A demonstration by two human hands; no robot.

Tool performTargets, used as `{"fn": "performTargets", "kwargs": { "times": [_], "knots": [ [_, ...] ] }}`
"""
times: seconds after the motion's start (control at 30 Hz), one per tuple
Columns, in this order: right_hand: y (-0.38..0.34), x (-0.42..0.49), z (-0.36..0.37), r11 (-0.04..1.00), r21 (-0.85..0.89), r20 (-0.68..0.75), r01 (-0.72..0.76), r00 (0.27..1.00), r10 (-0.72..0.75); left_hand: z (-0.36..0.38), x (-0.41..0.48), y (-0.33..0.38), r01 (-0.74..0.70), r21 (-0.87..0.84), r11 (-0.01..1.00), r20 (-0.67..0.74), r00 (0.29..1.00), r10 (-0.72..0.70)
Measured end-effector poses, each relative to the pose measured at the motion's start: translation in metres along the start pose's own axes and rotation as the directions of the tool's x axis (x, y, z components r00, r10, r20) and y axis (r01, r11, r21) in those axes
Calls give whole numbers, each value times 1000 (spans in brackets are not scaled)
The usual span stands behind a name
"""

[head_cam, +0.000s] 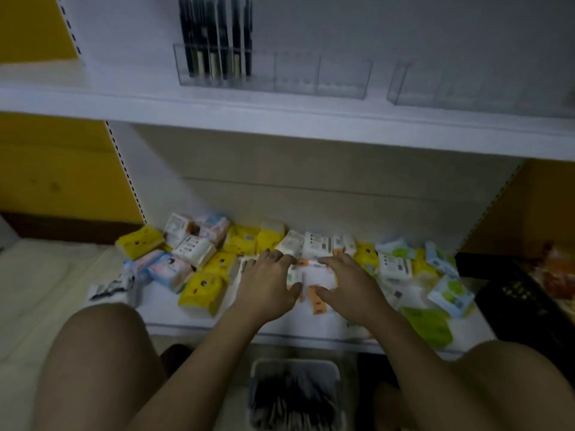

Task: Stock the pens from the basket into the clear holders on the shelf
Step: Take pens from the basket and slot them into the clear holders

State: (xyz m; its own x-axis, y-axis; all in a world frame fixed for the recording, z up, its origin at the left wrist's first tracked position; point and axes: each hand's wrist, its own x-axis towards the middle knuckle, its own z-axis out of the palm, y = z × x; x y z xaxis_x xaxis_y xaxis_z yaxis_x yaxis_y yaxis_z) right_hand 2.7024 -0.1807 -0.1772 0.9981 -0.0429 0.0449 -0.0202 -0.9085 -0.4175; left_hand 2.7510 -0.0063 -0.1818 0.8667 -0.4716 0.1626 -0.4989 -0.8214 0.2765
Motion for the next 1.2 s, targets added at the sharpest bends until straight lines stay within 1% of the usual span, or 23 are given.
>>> {"fn": "performTargets", "kwargs": {
  "times": [0.1,0.17,0.27,0.4,0.47,0.53,0.6,0.63,0.73,0.8,0.87,0.9,1.0,1.03,1.07,1.1,1.13,1.17,1.2],
  "knots": [
    [23,-3,38,997,-22,136,-79,987,81,45,-8,-7,56,-5,998,146,988,-55],
    [40,-7,63,992,-31,221,-126,967,130,74,-17,-12,94,-21,995,239,967,-86],
    [62,-17,97,977,-6,351,-212,915,200,112,-34,-23,168,-47,985,390,911,-136],
    [82,-30,137,943,50,448,-328,852,272,147,-53,-34,274,-94,957,548,817,-179],
    [91,-36,156,929,87,500,-360,822,272,159,-58,-36,296,-66,953,600,775,-199],
    [99,-39,174,929,81,553,-362,791,260,173,-63,-40,317,-72,946,637,745,-201],
    [106,-39,187,923,73,593,-377,760,264,190,-67,-47,369,-101,924,672,710,-210],
    [111,-39,194,921,62,614,-384,743,268,199,-69,-51,403,-100,910,696,682,-226],
    [128,-38,216,922,-52,682,-385,660,314,227,-73,-61,467,-70,881,759,598,-257],
    [137,-40,232,906,-112,711,-408,604,360,246,-78,-63,490,-63,870,804,541,-246],
    [140,-42,244,912,-142,738,-385,573,357,263,-88,-64,510,-66,858,828,508,-238],
    [140,-43,250,909,-166,756,-382,543,366,270,-93,-64,528,-65,847,830,500,-248],
    [140,-52,264,887,-219,783,-407,469,409,286,-105,-65,559,-61,827,811,511,-286],
    [143,-54,269,894,-201,804,-402,454,385,289,-106,-66,552,-55,832,805,517,-290],
    [144,-56,271,885,-193,824,-423,420,380,290,-105,-67,547,-52,835,794,530,-298],
    [143,-56,272,906,-189,850,-380,399,344,291,-103,-67,549,-52,834,780,544,-309],
    [144,-56,274,908,-189,867,-374,370,333,292,-101,-67,549,-55,834,759,565,-322],
    [144,-56,276,915,-193,873,-356,363,325,293,-100,-66,551,-60,833,742,582,-332],
    [146,-56,280,924,-195,865,-327,386,319,294,-100,-65,551,-69,832,734,593,-331]
  ]
}}
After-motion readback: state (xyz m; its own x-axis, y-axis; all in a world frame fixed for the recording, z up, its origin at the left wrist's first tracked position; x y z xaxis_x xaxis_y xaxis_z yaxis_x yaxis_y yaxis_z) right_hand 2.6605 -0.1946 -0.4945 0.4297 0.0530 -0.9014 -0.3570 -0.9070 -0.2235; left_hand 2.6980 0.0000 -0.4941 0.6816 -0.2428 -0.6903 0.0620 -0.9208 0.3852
